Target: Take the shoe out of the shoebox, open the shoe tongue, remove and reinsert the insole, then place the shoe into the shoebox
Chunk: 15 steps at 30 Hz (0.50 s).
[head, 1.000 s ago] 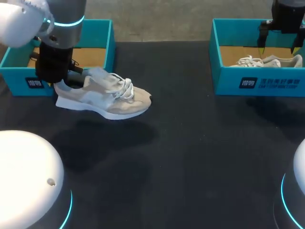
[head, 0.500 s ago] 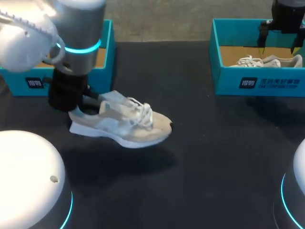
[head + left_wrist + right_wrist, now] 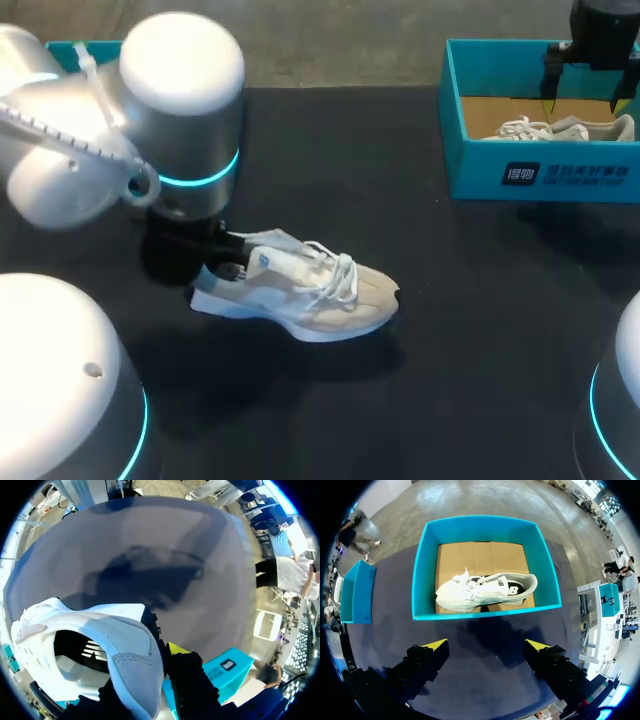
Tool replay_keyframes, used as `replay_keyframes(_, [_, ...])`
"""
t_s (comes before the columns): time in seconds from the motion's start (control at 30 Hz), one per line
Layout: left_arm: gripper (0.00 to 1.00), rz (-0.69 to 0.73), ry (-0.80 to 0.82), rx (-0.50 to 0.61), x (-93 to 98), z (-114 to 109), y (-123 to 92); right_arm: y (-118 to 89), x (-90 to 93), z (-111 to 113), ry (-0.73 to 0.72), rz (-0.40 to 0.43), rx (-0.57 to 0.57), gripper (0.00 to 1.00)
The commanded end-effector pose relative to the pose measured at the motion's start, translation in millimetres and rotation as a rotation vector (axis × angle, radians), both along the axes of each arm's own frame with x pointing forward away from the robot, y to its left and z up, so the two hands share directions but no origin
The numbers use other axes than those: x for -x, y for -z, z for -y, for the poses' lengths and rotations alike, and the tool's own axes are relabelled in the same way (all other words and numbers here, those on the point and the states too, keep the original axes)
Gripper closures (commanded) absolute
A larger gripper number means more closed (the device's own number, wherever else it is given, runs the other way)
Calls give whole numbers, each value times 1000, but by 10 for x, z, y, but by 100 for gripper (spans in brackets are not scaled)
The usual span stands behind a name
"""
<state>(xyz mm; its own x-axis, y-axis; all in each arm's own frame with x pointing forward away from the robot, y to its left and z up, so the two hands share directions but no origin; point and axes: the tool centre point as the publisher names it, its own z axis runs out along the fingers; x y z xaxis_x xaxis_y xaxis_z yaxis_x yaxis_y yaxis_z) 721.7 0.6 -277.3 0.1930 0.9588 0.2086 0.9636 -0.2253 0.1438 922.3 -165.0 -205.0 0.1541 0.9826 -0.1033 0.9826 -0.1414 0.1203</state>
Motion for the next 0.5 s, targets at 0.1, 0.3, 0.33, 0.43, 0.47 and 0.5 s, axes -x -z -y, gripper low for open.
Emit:
replay_keyframes(0.1, [100, -30, -13, -6, -127, 264, 411, 2, -1, -4, 1, 0, 1, 0])
replay_keyframes(0.3, [100, -57, -43, -3, -207, 419, 611, 2, -1, -4, 1, 0, 1, 0])
replay_keyframes(0.33, [100, -54, -45, -3, -212, 435, 629, 2, -1, -4, 1, 0, 1, 0])
replay_keyframes(0.43, [100, -44, -70, -14, -222, 510, 754, 2, -1, -4, 1, 0, 1, 0])
replay_keyframes(0.47, [100, -51, -67, -16, -224, 533, 790, 2, -1, -4, 1, 0, 1, 0])
replay_keyframes(0.5, [100, -48, -72, -18, -228, 557, 827, 2, -1, -4, 1, 0, 1, 0])
